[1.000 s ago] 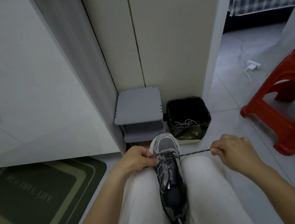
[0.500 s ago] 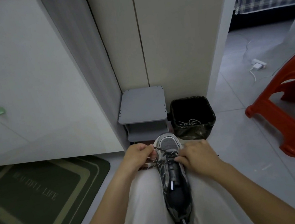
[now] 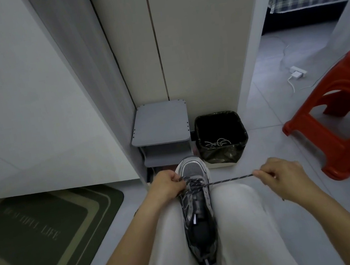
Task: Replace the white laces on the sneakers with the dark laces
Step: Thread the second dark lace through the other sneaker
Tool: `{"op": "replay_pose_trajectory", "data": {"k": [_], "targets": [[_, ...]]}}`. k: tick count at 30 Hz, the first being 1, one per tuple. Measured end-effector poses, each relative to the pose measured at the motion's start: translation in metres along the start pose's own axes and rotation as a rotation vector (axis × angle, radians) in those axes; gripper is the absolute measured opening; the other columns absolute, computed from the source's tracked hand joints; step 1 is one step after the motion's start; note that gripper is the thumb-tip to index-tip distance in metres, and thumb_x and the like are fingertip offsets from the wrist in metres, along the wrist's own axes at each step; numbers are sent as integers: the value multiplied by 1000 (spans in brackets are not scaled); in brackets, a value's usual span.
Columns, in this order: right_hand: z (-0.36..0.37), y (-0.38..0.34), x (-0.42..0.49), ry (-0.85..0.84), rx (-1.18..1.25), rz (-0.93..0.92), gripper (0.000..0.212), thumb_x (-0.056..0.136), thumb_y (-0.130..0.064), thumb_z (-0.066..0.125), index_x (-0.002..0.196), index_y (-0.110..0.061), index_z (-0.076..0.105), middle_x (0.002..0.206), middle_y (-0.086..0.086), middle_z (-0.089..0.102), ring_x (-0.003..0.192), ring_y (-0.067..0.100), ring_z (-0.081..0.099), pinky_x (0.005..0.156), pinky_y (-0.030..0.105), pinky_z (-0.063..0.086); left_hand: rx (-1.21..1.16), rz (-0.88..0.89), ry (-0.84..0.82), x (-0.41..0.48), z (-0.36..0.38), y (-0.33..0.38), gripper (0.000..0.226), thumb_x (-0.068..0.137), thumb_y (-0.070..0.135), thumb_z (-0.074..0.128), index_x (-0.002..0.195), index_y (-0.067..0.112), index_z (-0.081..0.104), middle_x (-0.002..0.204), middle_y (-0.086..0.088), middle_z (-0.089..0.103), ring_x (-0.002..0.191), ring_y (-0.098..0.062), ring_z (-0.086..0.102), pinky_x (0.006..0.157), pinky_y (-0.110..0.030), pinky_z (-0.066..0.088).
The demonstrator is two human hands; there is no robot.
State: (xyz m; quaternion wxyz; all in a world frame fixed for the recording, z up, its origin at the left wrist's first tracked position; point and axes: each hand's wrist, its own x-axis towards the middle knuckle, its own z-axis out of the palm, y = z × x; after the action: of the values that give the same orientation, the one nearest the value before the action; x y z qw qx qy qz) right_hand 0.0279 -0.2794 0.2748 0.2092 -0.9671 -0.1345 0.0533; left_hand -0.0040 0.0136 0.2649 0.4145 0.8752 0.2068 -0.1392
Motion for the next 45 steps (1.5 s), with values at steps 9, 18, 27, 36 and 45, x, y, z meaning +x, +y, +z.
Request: {"op": "replay_pose_trajectory", "data": {"k": [9,18,27,36,45], "targets": [[19,-34,8,-104,-281,1,42,91,-59,40,123,-38,57,116,-5,57,111,15,52,91,35,33,-52,68,-20,-1,1,-1,26,78,38,73,68,17,61,66,6,59,62,-9,54,61,-24,42],[51,-98,24,-141,-229,-293,35,94,-51,38,88,-27,64,90,-8,56,98,14,54,85,33,30,-60,59,19,1,0,-8,22,81,31,71,65,20,62,62,5,60,59,-9,55,62,-25,45],[15,-49,12,-68,-124,-196,45,90,-50,47,52,-30,34,71,-10,46,79,10,46,78,30,26,172,116,-72,0,5,-11,33,82,31,66,55,18,52,65,3,64,63,-11,58,71,-34,54],[-20,-59,13,-62,653,11,44,95,-36,45,61,-8,46,53,1,46,44,3,37,51,15,33,251,28,3,-18,-42,-32,39,90,44,56,66,14,60,58,1,52,50,-12,45,53,-25,35],[-19,-114,26,-113,1237,123,35,101,-23,38,78,-6,58,51,0,41,48,12,31,50,24,27,-139,321,-39,-60,29,37,14,86,24,65,99,22,64,90,8,62,73,-6,54,81,-28,50]]}}
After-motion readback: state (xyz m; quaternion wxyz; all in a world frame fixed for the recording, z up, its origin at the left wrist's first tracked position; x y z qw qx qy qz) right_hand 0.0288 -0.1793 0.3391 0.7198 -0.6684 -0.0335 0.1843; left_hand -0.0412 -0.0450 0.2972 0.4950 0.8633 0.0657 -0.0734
